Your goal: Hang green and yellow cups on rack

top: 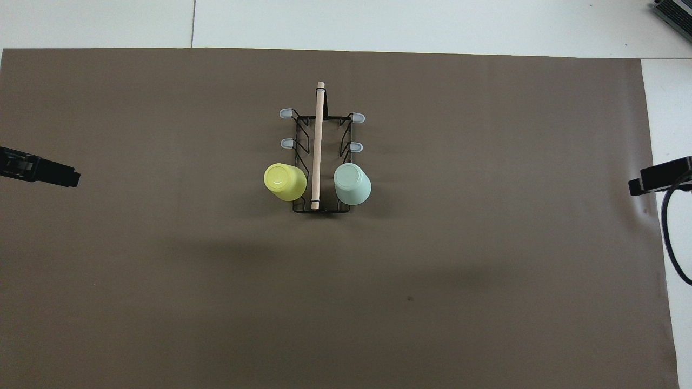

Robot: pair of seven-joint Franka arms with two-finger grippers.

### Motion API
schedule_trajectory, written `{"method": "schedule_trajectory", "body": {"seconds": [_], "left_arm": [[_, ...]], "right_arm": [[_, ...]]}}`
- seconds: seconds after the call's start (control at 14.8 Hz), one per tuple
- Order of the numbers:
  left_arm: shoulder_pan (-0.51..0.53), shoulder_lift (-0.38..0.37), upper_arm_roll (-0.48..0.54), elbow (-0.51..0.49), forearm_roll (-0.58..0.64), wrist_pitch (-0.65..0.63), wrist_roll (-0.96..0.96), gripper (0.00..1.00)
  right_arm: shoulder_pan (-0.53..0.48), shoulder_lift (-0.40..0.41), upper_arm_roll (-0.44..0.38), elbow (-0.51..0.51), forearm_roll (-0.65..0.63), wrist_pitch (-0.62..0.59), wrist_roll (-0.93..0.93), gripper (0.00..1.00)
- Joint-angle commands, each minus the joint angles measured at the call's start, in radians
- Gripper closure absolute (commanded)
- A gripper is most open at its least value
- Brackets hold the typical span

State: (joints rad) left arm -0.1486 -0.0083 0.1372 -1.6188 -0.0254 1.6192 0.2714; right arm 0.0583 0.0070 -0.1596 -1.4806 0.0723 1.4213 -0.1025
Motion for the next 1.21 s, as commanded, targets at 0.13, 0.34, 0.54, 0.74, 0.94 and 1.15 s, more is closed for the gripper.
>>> {"method": "schedule_trajectory", "body": {"seconds": [0.13, 0.34, 0.54, 0.74, 0.94, 1.15], "left_arm": [[0.006, -0.03, -0.01, -0.035, 0.015, 0.007, -0.012, 0.0], [0.006, -0.03, -0.01, -0.035, 0.015, 0.007, -0.012, 0.0], [0.006, -0.03, -0.01, -0.035, 0.015, 0.007, -0.012, 0.0], [0.006, -0.03, -0.01, -0.035, 0.015, 0.005, -0.012, 0.0], [0.006, -0.03, -0.01, -0.035, 0.015, 0.005, -0.012, 0.0], [0.006, -0.03, -0.01, -0.035, 0.015, 0.007, -0.012, 0.0]], "right_arm": [[0.012, 0.018, -0.023, 0.009, -0.016, -0.016, -0.02, 0.0], [-0.011, 0.027, 0.005, 0.019, -0.016, -0.013, -0.025, 0.0], [-0.011, 0.028, 0.005, 0.019, -0.012, -0.01, -0.029, 0.0], [-0.009, 0.03, 0.003, 0.019, -0.017, 0.007, -0.074, 0.0], [-0.011, 0.03, 0.003, 0.017, -0.016, 0.007, -0.074, 0.0], [-0.011, 0.03, -0.003, 0.017, -0.014, 0.007, -0.075, 0.0]]}}
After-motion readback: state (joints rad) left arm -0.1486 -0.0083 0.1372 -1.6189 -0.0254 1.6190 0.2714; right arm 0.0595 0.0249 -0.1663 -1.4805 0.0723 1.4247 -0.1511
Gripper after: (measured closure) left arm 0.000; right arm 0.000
